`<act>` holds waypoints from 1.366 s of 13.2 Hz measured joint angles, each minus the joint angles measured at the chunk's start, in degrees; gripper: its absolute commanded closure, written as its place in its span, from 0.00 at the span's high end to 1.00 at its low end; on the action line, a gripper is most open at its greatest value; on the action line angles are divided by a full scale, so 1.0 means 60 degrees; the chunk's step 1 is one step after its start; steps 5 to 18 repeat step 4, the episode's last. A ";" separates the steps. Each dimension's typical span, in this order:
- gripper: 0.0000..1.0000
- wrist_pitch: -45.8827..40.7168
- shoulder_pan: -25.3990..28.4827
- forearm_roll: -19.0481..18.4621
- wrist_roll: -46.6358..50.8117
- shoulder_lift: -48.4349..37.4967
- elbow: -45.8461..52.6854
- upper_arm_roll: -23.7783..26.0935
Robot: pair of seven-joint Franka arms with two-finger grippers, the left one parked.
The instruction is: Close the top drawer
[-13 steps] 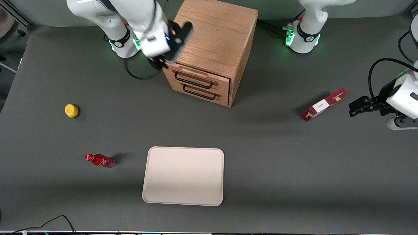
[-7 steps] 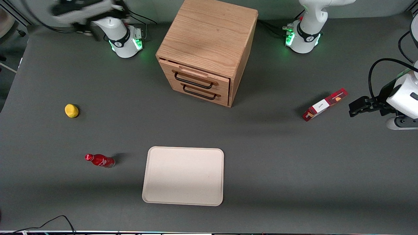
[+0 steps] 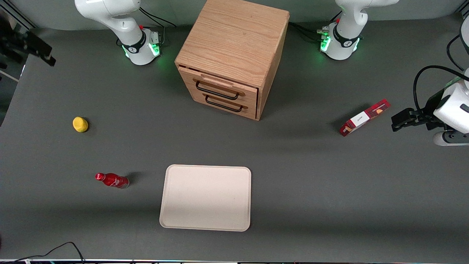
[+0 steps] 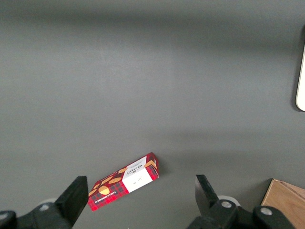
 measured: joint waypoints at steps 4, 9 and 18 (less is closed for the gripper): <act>1.00 0.0829 -0.0001 0.0000 0.0048 0.0117 -0.0787 -0.0029; 1.00 0.0829 -0.0001 0.0000 0.0048 0.0117 -0.0787 -0.0029; 1.00 0.0829 -0.0001 0.0000 0.0048 0.0117 -0.0787 -0.0029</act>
